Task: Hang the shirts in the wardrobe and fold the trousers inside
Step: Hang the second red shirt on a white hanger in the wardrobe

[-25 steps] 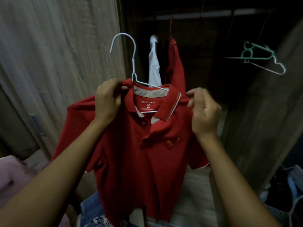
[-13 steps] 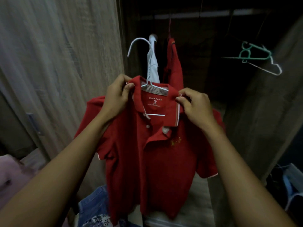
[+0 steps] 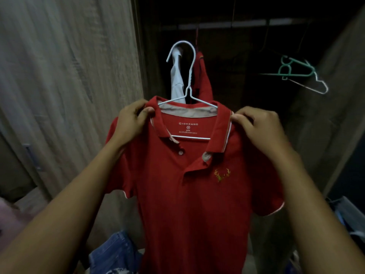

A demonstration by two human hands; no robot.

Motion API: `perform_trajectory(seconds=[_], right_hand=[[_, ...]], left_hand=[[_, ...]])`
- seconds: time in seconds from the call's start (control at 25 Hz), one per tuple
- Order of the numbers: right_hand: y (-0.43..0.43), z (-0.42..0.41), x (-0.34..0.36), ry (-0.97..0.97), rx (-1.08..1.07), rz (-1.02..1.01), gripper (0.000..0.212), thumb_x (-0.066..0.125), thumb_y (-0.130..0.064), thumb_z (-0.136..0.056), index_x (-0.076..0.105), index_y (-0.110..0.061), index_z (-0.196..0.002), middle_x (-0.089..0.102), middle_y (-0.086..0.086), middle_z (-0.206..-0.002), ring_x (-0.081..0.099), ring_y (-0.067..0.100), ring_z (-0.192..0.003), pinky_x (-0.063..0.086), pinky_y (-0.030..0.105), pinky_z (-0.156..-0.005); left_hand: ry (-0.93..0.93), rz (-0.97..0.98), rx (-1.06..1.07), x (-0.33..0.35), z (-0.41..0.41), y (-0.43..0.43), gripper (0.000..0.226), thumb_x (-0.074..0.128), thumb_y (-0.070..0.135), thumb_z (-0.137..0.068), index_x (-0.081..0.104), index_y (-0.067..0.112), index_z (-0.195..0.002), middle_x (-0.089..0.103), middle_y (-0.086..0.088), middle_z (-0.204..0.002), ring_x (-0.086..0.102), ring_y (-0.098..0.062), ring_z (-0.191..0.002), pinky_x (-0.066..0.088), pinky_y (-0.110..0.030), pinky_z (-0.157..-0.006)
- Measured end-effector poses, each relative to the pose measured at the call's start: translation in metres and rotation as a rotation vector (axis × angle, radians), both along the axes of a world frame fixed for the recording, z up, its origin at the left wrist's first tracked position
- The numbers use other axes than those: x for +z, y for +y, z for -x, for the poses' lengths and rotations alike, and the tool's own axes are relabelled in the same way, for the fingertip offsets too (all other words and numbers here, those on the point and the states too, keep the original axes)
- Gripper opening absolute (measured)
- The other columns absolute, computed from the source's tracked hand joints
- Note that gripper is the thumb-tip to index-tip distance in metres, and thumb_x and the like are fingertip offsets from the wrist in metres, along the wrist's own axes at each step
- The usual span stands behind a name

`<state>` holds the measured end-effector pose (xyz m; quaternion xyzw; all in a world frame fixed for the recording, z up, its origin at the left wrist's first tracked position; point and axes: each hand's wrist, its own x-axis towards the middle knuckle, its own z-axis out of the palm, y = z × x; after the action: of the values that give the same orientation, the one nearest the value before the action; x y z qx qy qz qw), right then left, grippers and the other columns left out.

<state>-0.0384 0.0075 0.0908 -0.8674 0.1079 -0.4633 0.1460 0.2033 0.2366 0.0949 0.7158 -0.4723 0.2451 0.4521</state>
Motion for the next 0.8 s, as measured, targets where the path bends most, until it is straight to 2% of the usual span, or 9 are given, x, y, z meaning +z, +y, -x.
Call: perform_trajectory(seconds=[0.12, 0.24, 0.32, 0.44, 0.6, 0.8], right_hand=[[-0.025, 0.037, -0.005, 0.122, -0.056, -0.073, 0.02, 0.057, -0.039, -0.089, 0.069, -0.023, -0.089, 0.07, -0.004, -0.084, 0.064, 0.013, -0.08, 0.048, 0.028, -0.076], [-0.031, 0.056, -0.016, -0.02, -0.058, -0.117, 0.014, 0.061, -0.024, -0.089, 0.07, -0.013, -0.089, 0.069, 0.002, -0.082, 0.059, 0.007, -0.074, 0.039, 0.009, -0.068], [-0.031, 0.07, -0.019, -0.142, -0.114, -0.135, 0.013, 0.06, -0.012, -0.089, 0.07, -0.004, -0.091, 0.066, 0.004, -0.081, 0.054, 0.002, -0.078, 0.035, 0.001, -0.066], [-0.037, 0.101, -0.023, -0.196, -0.208, -0.184, 0.012, 0.058, -0.01, -0.09, 0.07, -0.009, -0.091, 0.064, 0.0, -0.081, 0.052, 0.0, -0.076, 0.035, -0.001, -0.066], [-0.04, 0.144, -0.024, -0.217, -0.349, -0.185, 0.012, 0.06, -0.009, -0.088, 0.072, -0.006, -0.092, 0.062, -0.003, -0.08, 0.052, 0.0, -0.074, 0.034, -0.003, -0.069], [-0.039, 0.198, -0.02, -0.17, -0.514, -0.186, 0.013, 0.059, -0.015, -0.089, 0.071, -0.012, -0.092, 0.064, -0.001, -0.081, 0.057, 0.014, -0.075, 0.035, 0.001, -0.065]], left_hand=[[0.049, 0.052, -0.101, 0.006, -0.004, -0.009, 0.015, 0.048, 0.03, -0.088, 0.06, 0.02, -0.085, 0.062, 0.017, -0.071, 0.051, 0.012, -0.067, 0.038, -0.014, -0.066], [0.056, 0.025, -0.196, 0.016, 0.006, -0.029, 0.013, 0.048, 0.035, -0.087, 0.056, 0.03, -0.078, 0.061, 0.027, -0.072, 0.05, 0.013, -0.067, 0.039, -0.013, -0.066], [0.059, -0.009, -0.238, 0.021, 0.015, -0.049, 0.014, 0.052, 0.032, -0.088, 0.059, 0.024, -0.079, 0.061, 0.024, -0.067, 0.049, 0.012, -0.064, 0.038, -0.012, -0.063], [0.035, -0.104, -0.266, 0.024, 0.031, -0.084, 0.013, 0.055, 0.033, -0.087, 0.061, 0.025, -0.078, 0.058, 0.014, -0.064, 0.049, 0.008, -0.061, 0.037, -0.015, -0.061], [-0.001, -0.175, -0.317, 0.017, 0.058, -0.13, 0.013, 0.056, 0.032, -0.088, 0.06, 0.022, -0.081, 0.058, 0.009, -0.071, 0.05, 0.008, -0.063, 0.037, -0.013, -0.064], [-0.066, -0.257, -0.368, 0.005, 0.094, -0.178, 0.013, 0.058, 0.033, -0.091, 0.063, 0.024, -0.084, 0.063, 0.009, -0.074, 0.054, 0.01, -0.065, 0.038, -0.011, -0.064]])
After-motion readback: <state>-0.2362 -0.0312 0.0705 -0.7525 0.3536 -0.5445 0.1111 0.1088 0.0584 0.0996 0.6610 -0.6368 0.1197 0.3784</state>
